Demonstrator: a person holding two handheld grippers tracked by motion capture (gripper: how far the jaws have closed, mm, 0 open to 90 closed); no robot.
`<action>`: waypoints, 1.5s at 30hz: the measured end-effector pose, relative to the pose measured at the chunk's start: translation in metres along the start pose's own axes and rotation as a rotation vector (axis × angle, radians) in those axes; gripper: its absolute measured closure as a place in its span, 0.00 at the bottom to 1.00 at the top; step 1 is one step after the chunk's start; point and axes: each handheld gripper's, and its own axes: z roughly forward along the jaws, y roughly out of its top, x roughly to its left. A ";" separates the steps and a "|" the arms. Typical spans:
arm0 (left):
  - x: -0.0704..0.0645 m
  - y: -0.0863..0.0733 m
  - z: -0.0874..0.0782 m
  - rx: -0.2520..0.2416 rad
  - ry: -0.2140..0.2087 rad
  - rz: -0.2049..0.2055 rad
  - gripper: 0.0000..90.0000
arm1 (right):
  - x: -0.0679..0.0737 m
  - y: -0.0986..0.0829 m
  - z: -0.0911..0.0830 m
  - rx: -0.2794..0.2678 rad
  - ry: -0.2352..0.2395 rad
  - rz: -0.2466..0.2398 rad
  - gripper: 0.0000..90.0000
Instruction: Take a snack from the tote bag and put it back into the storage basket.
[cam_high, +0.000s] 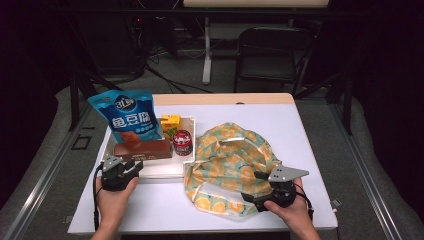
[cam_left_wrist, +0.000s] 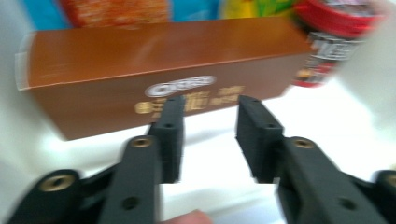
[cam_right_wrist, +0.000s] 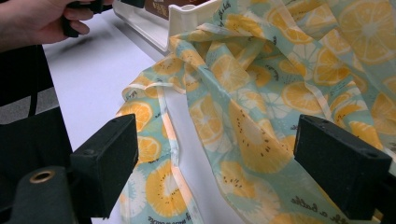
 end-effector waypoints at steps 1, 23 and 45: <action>0.000 0.001 -0.004 -0.015 -0.029 0.000 0.58 | 0.000 0.000 0.000 0.000 -0.003 0.001 0.15; 0.008 -0.005 -0.058 -0.079 -0.299 0.150 0.00 | -0.005 -0.003 -0.007 -0.010 -0.054 0.007 0.13; 0.011 -0.014 -0.072 -0.118 -0.417 0.191 0.00 | -0.015 -0.009 -0.015 -0.015 -0.125 0.025 0.03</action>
